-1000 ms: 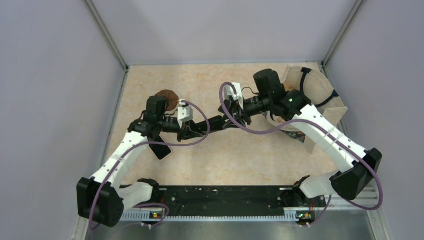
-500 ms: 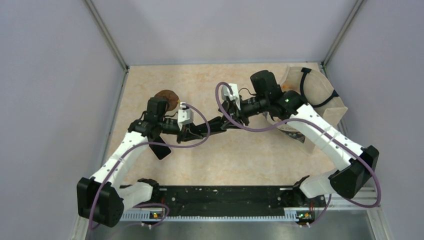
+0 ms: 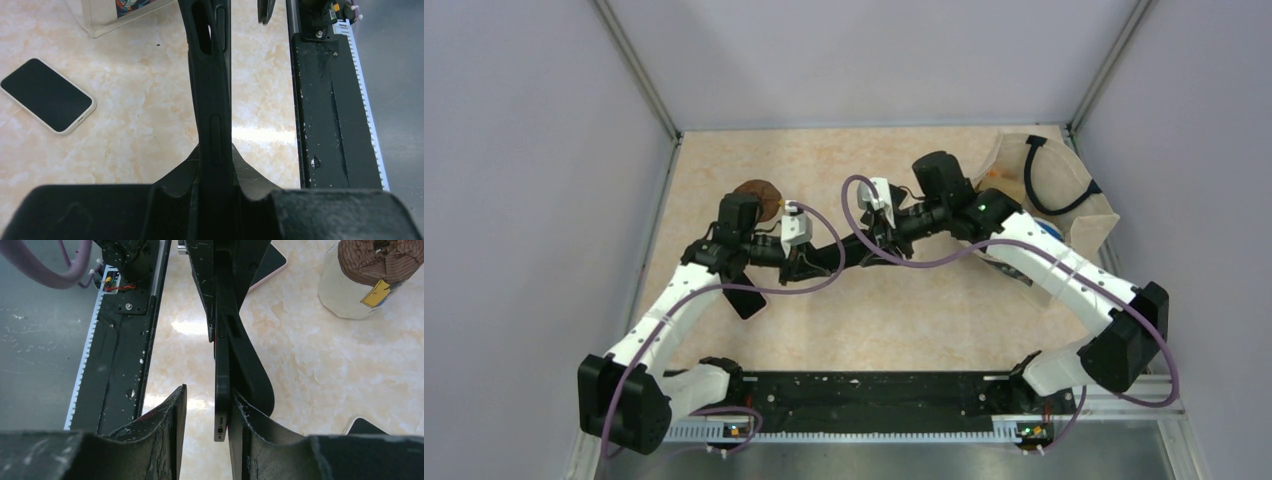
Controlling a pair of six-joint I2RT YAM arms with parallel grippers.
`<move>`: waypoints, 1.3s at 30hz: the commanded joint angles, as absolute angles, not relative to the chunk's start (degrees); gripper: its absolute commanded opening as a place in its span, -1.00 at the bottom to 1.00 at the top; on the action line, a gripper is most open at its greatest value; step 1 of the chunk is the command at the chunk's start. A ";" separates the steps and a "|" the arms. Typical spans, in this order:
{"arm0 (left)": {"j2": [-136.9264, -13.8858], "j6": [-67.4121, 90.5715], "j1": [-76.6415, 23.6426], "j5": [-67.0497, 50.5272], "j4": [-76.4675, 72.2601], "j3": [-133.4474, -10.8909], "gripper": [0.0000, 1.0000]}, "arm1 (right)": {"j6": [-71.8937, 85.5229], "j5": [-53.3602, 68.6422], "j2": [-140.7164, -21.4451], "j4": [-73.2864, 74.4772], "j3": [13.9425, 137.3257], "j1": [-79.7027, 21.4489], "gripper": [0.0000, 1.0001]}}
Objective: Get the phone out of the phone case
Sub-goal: Remove the phone case from the phone.
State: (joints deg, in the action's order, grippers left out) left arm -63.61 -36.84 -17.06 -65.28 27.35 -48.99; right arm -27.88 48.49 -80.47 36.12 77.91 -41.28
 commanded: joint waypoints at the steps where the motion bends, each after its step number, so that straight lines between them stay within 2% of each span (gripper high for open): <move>1: -61.73 -27.02 -18.09 -70.89 10.83 -49.58 -1.00 | -27.11 48.35 -82.72 32.02 74.47 -42.57 -0.32; 5: -62.21 -16.99 -18.11 -70.00 1.33 -48.12 -1.00 | -26.32 50.37 -83.23 29.25 72.35 -42.79 -0.36; 9: -62.15 -10.22 -18.09 -68.24 -6.09 -46.20 -1.00 | -26.47 51.28 -83.62 28.53 71.92 -42.80 -0.70; 11: -61.98 -6.73 -18.03 -67.42 -9.77 -44.94 -1.00 | -26.78 50.70 -83.45 28.64 71.76 -42.80 -0.95; 12: -61.89 -5.51 -17.95 -67.12 -11.24 -44.49 -1.00 | -27.12 50.07 -83.19 28.64 71.57 -42.80 -1.00; 15: -61.84 -3.86 -17.82 -66.29 -12.64 -43.82 -1.00 | -27.73 48.36 -82.06 28.99 71.22 -42.72 -1.00; 17: -61.77 -4.61 -17.76 -66.34 -11.22 -43.87 -0.86 | -28.06 47.48 -81.10 29.32 71.06 -42.74 -1.00; 22: -61.15 -6.70 -17.75 -66.45 -6.04 -44.82 -0.36 | -29.26 45.96 -79.64 31.01 71.48 -42.13 -1.00; 26: -59.91 -9.55 -17.71 -65.87 -0.54 -46.40 -0.13 | -30.62 45.24 -79.55 33.39 72.73 -41.87 -1.00; 34: -58.12 -11.72 -17.35 -59.06 13.74 -51.99 -0.01 | -33.29 44.03 -78.93 35.77 73.32 -41.84 -1.00; 39: -58.02 -6.40 -17.31 -54.45 14.49 -54.49 0.00 | -34.08 44.55 -79.37 35.77 73.39 -41.84 -1.00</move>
State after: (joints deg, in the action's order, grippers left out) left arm -59.00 -10.15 -17.65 -58.74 12.43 -50.89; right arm -32.42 42.46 -80.64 37.89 71.68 -41.17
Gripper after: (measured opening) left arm 0.499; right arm 0.055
